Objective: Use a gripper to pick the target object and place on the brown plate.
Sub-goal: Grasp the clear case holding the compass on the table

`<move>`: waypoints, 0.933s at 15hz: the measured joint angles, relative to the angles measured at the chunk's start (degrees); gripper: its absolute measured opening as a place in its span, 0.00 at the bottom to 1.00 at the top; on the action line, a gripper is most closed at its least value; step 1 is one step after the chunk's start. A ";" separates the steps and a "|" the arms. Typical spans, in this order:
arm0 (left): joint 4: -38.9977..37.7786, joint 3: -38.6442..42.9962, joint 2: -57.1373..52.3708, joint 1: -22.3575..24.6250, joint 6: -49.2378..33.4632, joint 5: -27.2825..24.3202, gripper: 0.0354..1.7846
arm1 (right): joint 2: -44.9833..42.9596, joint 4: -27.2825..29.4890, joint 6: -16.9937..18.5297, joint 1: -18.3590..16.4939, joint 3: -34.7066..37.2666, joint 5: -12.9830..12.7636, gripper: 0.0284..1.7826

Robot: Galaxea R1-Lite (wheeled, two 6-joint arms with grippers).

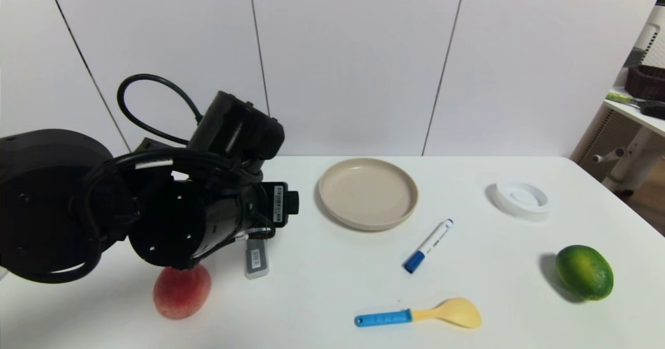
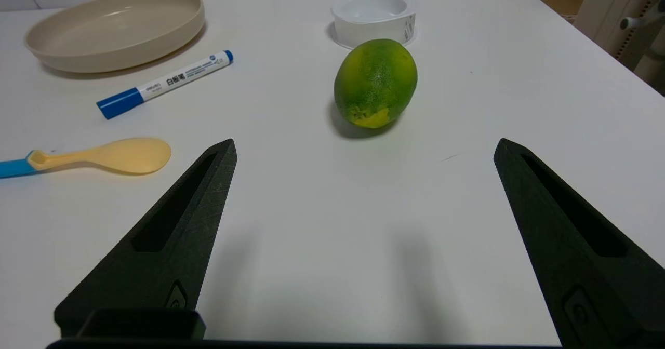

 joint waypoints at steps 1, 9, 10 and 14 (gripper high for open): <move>0.33 -0.20 0.73 0.02 -1.38 0.11 0.94 | 0.00 0.00 -0.01 0.00 0.00 0.00 0.96; 8.66 -1.88 4.43 4.64 -8.67 3.85 0.94 | 0.00 -0.02 -0.01 0.00 0.00 -0.02 0.96; 8.66 -1.90 4.66 5.34 -8.69 3.79 0.94 | 0.00 0.00 -0.01 0.00 0.00 -0.02 0.96; 8.64 -1.96 6.41 7.11 -9.70 3.88 0.94 | 0.00 0.00 -0.01 0.00 0.00 0.00 0.96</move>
